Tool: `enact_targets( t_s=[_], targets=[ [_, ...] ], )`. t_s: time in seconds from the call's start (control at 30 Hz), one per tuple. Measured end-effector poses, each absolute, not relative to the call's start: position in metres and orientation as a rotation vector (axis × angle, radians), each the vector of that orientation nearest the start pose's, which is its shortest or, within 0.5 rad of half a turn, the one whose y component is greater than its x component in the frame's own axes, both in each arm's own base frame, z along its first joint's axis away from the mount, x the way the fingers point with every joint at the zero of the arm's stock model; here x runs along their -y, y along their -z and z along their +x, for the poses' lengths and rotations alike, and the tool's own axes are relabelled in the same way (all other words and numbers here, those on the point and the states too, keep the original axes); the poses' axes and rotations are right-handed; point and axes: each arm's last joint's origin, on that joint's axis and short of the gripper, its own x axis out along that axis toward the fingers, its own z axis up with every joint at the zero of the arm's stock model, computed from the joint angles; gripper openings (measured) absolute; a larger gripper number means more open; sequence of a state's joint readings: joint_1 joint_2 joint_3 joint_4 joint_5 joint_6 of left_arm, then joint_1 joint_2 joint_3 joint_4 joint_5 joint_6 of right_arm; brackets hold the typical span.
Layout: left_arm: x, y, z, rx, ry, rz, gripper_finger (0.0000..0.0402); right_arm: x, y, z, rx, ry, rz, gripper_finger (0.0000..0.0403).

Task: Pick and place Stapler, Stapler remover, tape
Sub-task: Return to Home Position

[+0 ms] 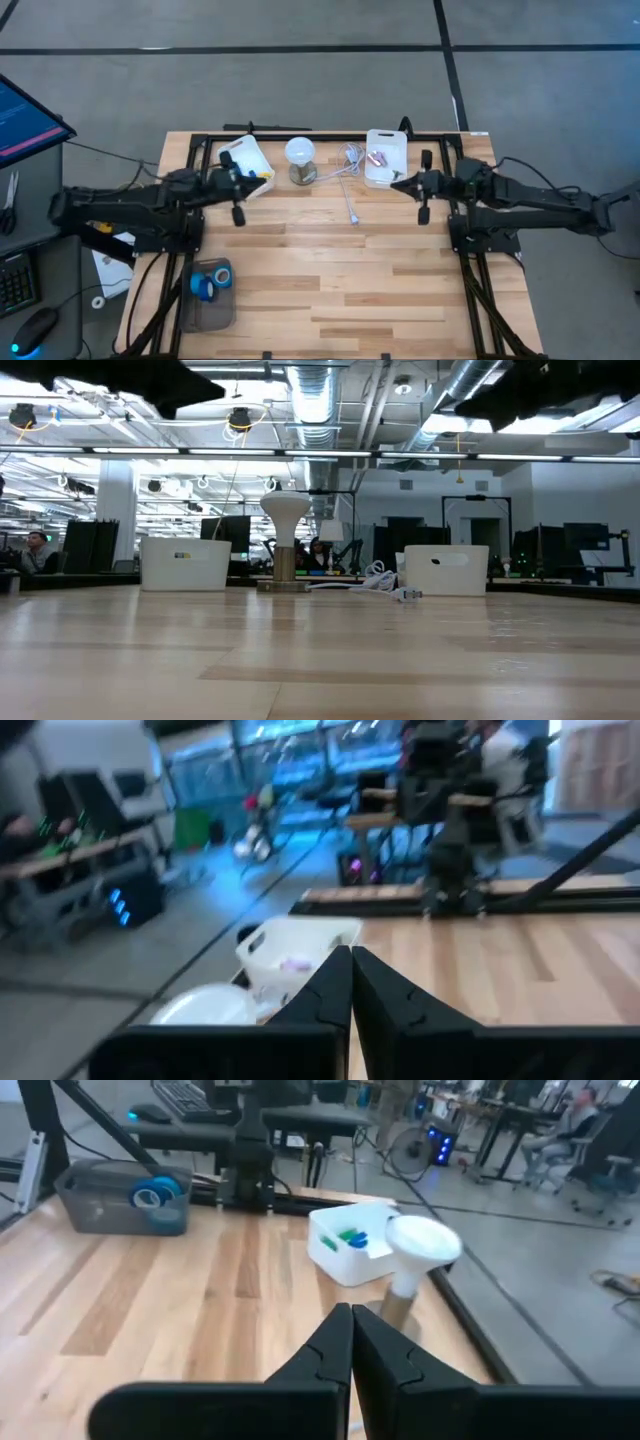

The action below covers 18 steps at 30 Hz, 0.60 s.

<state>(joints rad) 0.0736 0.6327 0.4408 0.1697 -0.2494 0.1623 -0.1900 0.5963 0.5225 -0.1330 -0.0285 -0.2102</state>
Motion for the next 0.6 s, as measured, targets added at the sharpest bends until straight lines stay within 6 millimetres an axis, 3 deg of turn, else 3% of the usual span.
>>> enact_targets(
  t_s=[0.2,0.6],
  targets=[
    [-0.025,-0.261,0.117,0.084,-0.355,0.192,0.0002,0.028,-0.289,0.128,-0.162,0.124,-0.246,0.0],
    [-0.019,-0.248,0.068,0.188,-0.395,0.202,0.0002,0.029,-0.288,0.109,-0.179,0.161,-0.239,0.0]
  ],
)
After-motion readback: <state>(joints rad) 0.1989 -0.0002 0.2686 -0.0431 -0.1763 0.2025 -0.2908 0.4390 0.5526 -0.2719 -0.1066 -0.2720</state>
